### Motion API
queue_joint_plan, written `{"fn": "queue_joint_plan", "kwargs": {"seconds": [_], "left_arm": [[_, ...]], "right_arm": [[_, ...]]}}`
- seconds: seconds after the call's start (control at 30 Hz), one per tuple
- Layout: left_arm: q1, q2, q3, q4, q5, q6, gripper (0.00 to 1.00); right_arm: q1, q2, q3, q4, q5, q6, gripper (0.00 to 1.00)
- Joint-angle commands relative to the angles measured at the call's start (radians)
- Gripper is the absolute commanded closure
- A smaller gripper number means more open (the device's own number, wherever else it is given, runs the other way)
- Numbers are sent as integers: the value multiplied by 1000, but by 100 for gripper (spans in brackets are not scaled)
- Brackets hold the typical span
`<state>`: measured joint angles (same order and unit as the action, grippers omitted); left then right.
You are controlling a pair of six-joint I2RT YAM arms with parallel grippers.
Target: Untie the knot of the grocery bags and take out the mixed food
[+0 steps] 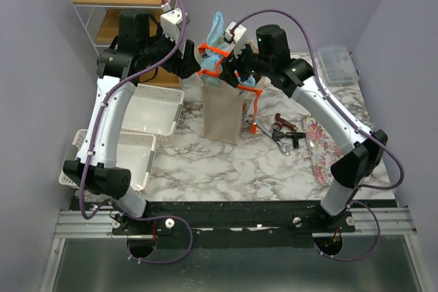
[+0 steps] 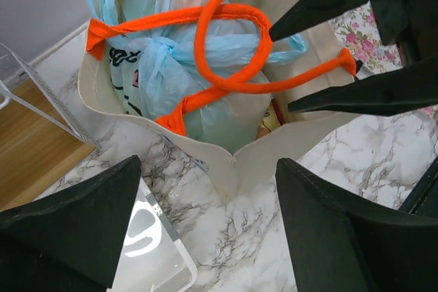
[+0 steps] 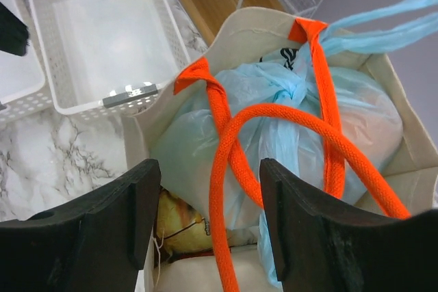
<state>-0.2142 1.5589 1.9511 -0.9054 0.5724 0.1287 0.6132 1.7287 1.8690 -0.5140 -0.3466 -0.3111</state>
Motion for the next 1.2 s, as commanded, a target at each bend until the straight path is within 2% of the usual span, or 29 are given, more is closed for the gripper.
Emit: {"fn": "queue_joint_plan", "kwargs": {"seconds": [0.0, 0.2, 0.63, 0.8, 0.93, 1.07, 1.17], "left_arm": [[2, 42, 86, 4, -38, -74, 20], [9, -4, -14, 37, -57, -85, 20], [22, -91, -64, 33, -82, -86, 19], [22, -105, -104, 41, -77, -69, 19], [21, -116, -129, 74, -32, -30, 20], [0, -114, -145, 125, -2, 45, 22], [-42, -102, -144, 157, 0, 116, 22]], "right_arm": [[-3, 51, 28, 52, 104, 100, 34], [-2, 86, 20, 121, 88, 195, 41], [-3, 184, 6, 178, 159, 199, 49], [-2, 152, 20, 187, 108, 222, 68], [-3, 65, 10, 199, 119, 230, 88], [-9, -51, -77, 205, 204, 218, 98], [-22, -149, -184, 209, 295, 228, 98]]}}
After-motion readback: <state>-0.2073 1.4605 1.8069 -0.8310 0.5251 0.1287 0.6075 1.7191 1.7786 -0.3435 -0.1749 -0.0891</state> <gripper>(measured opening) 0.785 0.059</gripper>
